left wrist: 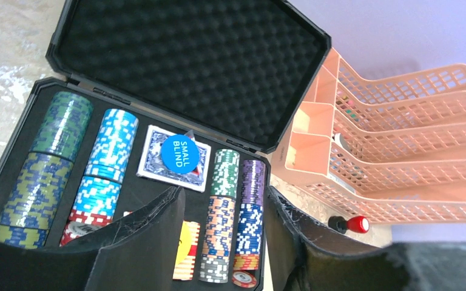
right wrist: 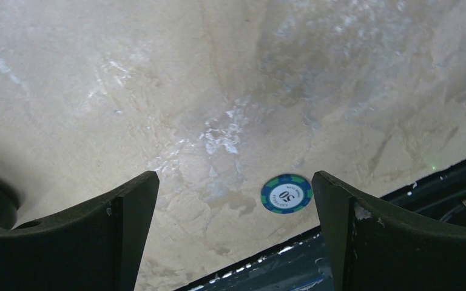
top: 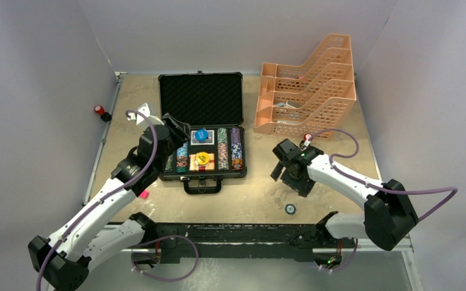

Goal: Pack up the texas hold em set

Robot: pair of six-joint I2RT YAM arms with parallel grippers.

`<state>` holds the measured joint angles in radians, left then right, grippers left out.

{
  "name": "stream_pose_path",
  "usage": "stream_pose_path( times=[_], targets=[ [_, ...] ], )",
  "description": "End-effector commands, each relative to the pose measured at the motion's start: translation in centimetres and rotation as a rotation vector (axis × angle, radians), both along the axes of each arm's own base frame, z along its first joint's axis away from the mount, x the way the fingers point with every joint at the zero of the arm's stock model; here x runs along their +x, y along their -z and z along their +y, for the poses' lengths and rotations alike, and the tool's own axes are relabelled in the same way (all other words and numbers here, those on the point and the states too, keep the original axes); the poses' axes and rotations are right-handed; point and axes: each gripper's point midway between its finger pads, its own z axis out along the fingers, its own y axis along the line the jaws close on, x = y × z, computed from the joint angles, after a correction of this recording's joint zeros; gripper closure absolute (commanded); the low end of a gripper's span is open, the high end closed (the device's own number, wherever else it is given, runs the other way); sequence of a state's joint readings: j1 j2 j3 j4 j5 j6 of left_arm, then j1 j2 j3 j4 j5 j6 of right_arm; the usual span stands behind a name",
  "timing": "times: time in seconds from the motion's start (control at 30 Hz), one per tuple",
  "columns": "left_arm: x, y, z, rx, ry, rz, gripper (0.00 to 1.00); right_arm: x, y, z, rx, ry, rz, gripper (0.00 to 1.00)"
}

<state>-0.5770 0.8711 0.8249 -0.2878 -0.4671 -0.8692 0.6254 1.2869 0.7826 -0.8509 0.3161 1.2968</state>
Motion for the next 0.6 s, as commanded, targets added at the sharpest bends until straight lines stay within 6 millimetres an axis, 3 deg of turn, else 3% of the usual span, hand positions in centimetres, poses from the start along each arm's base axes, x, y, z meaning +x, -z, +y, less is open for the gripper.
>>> stream_pose_path(
  times=[0.0, 0.13, 0.23, 0.3, 0.57],
  targets=[
    [0.5, -1.2, -0.5, 0.046, 0.047, -0.047, 0.48, -1.6, -0.3, -1.3, -0.035, 0.177, 0.034, 0.01],
    [0.5, -1.2, -0.3, 0.067, 0.047, -0.052, 0.48, -1.6, 0.0, -0.6, 0.004, 0.252, 0.042, 0.0],
    [0.6, -1.2, 0.0, 0.084, 0.038, -0.059, 0.47, -0.5, 0.0, 1.3, 0.111, 0.305, 0.003, 0.02],
    [0.7, -0.9, 0.1, 0.094, 0.036, -0.064, 0.47, -0.1, 0.0, 1.0, 0.105, 0.36, -0.027, 0.06],
    [1.1, 0.7, 0.1, 0.095, 0.016, -0.035, 0.45, -2.9, 1.9, -0.2, 0.032, 0.587, 0.088, 0.08]
  ],
)
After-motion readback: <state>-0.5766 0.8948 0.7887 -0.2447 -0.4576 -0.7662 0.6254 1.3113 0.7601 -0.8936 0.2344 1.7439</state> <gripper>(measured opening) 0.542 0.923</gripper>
